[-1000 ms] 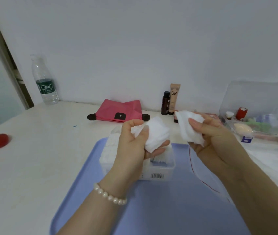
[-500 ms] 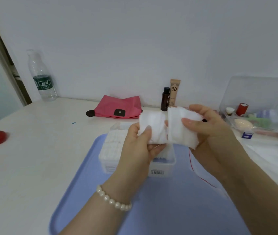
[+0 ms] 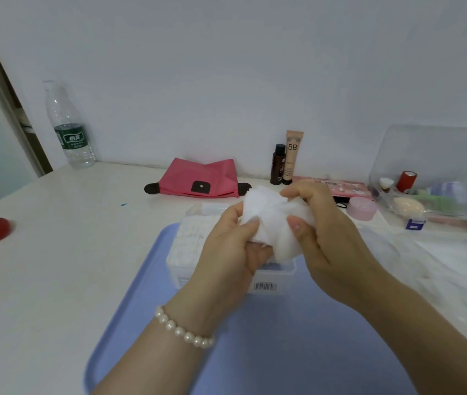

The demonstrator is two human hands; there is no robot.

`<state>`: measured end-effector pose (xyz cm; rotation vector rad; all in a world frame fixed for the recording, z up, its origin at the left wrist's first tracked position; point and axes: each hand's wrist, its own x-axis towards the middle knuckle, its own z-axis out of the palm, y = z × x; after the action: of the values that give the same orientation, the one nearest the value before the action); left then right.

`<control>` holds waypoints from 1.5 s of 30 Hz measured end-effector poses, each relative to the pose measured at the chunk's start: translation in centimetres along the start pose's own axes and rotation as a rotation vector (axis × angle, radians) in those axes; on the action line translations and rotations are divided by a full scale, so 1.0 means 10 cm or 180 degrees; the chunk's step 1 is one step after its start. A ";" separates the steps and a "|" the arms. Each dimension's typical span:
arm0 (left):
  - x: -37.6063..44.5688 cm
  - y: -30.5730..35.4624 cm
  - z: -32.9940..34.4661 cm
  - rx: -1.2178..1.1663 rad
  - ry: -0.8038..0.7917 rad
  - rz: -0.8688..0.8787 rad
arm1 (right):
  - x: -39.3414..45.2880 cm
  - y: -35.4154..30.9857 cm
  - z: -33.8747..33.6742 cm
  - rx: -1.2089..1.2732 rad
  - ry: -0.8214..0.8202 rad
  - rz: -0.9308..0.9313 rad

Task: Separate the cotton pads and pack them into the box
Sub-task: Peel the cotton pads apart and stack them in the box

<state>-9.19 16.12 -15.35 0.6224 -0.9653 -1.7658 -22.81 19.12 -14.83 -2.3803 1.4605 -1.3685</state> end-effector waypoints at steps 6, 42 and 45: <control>0.02 0.00 -0.03 0.0040 0.0029 0.0035 | 0.09 0.00 -0.13 0.0909 0.1030 0.0378; -0.01 -0.09 0.04 -0.1015 -0.0613 -0.0254 | 0.07 -0.16 0.07 0.1862 0.1830 0.1926; -0.05 -0.07 0.06 -0.0906 -0.0749 -0.0179 | 0.05 -0.15 0.11 0.1459 0.1852 0.1788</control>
<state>-9.83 16.91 -15.57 0.2669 -0.8360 -2.0127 -20.93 19.18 -14.53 -1.2210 1.5174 -2.0095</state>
